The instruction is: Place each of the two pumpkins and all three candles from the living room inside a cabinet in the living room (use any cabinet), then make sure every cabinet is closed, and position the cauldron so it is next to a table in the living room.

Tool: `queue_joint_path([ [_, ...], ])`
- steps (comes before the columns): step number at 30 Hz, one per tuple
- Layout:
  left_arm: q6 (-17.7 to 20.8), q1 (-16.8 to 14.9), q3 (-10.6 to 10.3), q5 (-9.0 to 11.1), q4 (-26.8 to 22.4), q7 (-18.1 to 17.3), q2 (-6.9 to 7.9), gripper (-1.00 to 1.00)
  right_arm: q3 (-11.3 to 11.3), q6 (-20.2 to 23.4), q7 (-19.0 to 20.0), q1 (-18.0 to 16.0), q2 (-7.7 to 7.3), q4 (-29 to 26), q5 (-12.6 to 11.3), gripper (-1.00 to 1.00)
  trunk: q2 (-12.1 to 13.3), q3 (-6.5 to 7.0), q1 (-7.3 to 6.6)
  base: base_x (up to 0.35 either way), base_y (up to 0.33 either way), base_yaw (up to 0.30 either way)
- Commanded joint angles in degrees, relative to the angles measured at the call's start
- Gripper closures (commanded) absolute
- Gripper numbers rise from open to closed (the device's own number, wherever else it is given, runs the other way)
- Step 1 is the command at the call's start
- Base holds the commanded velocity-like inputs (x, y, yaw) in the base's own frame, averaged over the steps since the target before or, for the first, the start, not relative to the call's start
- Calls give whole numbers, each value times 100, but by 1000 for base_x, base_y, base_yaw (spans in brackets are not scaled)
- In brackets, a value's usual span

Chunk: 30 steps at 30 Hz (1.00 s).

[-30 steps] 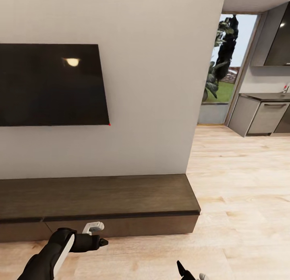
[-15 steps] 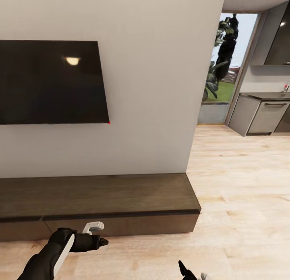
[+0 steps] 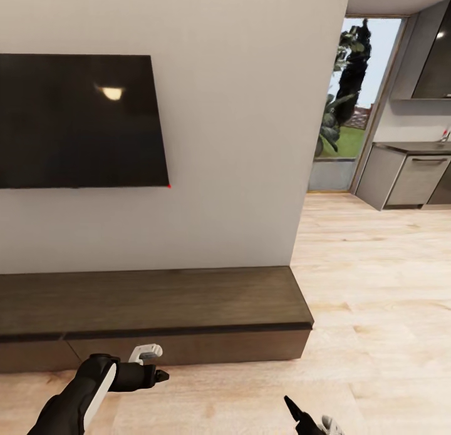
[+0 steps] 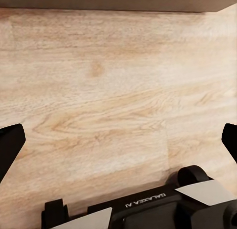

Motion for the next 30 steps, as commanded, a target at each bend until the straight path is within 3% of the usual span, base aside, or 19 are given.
queue_joint_path([
  [1,40,-2,-7,56,-4,21,3,-100,1,133,360,-4,-45,4,-47,-100,-45,-24,22,0,0,0],
  [4,38,-1,-9,56,-4,19,2,-100,-1,301,985,-4,-119,36,-98,-100,-165,-78,88,0,0,0],
  [7,38,-1,-7,56,-4,18,2,-100,-2,342,1237,-4,-178,60,-117,-100,-285,-132,154,0,0,0],
  [16,44,-1,-13,56,-4,10,4,-100,-14,246,1320,-4,-202,69,-128,-100,-646,-293,352,0,0,0],
  [23,57,-1,-15,57,-4,-5,2,-100,-384,120,1308,-4,-177,73,-116,-100,-927,-419,506,0,0,0],
  [30,303,-1,-35,294,-4,-345,-11,-100,-436,-203,1267,-3,-165,33,-54,-100,-1208,-545,659,0,0,0],
])
